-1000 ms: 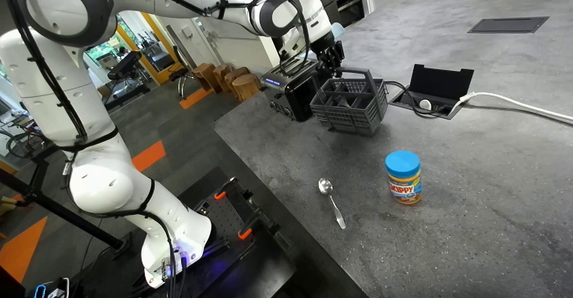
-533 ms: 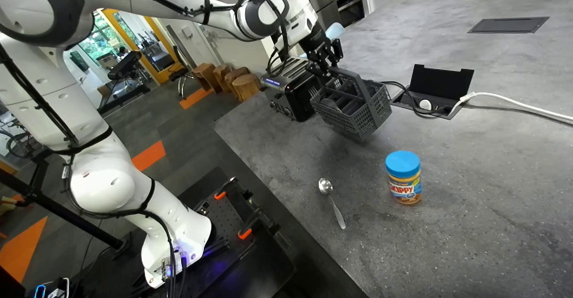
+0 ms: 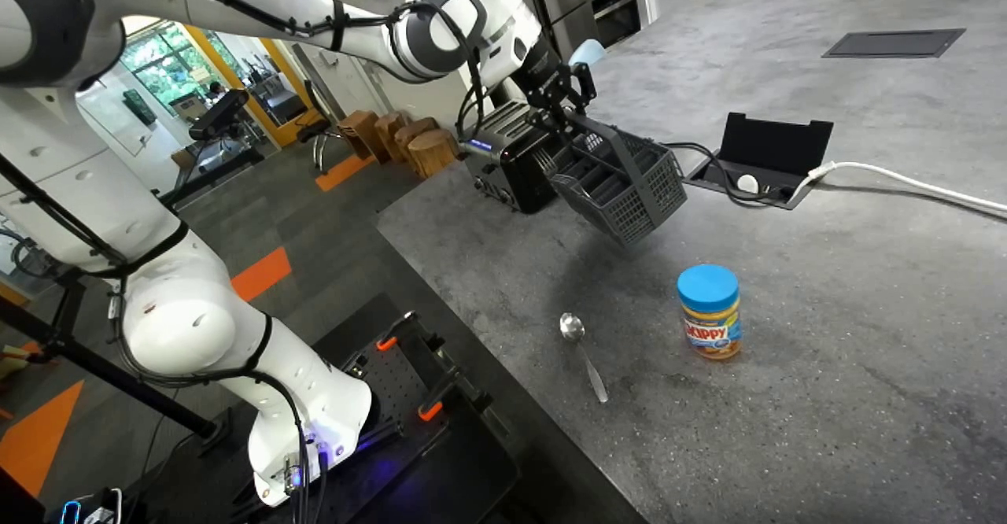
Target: Pick up the grey cutlery holder then set it back down on the countertop
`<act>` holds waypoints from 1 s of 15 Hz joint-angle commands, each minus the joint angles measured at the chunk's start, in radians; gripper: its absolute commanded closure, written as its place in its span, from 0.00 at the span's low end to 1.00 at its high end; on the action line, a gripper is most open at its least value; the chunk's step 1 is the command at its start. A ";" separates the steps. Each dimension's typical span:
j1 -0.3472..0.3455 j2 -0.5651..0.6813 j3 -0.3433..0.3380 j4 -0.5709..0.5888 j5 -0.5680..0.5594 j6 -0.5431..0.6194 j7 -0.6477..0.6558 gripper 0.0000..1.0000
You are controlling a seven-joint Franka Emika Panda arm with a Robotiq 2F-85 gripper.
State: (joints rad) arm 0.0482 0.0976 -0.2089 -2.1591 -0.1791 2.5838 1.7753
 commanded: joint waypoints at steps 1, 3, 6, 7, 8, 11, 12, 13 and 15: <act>-0.036 0.005 0.036 0.010 0.025 -0.004 0.012 0.97; -0.049 -0.001 0.046 0.011 0.106 -0.019 0.039 0.97; -0.063 -0.026 0.046 0.000 0.193 -0.036 0.086 0.97; -0.065 -0.034 0.042 -0.003 0.200 -0.038 0.126 0.97; -0.067 -0.047 0.036 -0.007 0.187 -0.058 0.179 0.97; -0.080 -0.075 0.034 -0.005 0.147 -0.125 0.328 0.97; -0.084 -0.082 0.036 -0.004 0.131 -0.153 0.382 0.97; -0.089 -0.089 0.038 -0.004 0.115 -0.170 0.441 0.97; -0.098 -0.102 0.044 -0.009 0.114 -0.192 0.537 0.97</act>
State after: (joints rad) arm -0.0318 0.0484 -0.1813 -2.1593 -0.0413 2.4426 2.1703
